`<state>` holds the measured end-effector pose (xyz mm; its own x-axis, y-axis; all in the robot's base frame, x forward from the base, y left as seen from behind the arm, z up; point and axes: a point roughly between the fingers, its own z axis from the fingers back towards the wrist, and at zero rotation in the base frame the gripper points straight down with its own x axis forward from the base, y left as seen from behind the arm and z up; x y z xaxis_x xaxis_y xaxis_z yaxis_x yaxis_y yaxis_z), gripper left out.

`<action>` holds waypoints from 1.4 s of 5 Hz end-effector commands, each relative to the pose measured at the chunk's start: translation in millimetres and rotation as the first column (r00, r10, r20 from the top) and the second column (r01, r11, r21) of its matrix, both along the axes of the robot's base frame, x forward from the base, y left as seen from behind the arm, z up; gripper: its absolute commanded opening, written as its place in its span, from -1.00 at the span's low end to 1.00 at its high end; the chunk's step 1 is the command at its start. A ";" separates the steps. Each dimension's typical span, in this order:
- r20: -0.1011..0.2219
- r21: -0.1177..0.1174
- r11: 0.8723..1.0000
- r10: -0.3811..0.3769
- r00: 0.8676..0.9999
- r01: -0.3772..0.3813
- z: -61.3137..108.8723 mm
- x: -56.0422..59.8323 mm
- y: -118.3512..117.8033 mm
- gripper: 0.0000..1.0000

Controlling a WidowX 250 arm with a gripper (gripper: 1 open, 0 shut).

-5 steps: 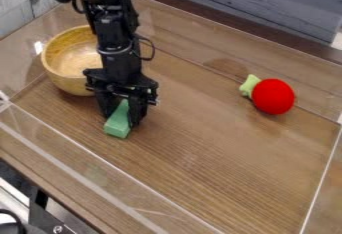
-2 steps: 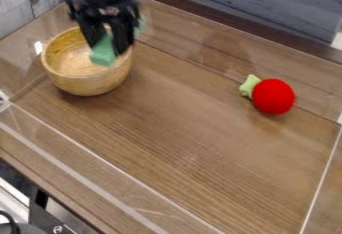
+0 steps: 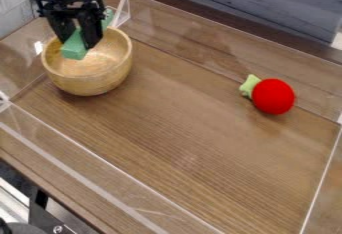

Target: Put the green block in the brown bowl

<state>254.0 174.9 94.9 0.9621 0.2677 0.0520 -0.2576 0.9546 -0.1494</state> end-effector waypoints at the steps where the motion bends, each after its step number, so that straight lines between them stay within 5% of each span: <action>1: 0.052 0.033 0.998 -0.050 0.997 0.049 2.7 13.7 13.5 -1.00; 3: 0.071 0.019 0.997 -0.082 0.994 0.080 -14.6 30.5 24.0 -1.00; 4: 0.078 0.007 0.998 -0.060 0.995 0.060 -17.8 34.3 34.0 1.00; 5: 0.076 0.006 1.000 -0.021 0.997 0.021 -18.4 37.1 32.3 -1.00; 6: 0.074 0.005 1.000 0.015 0.997 -0.016 -19.9 41.1 29.7 1.00; 7: 0.083 -0.001 0.999 0.050 0.995 -0.050 -15.8 44.7 26.8 1.00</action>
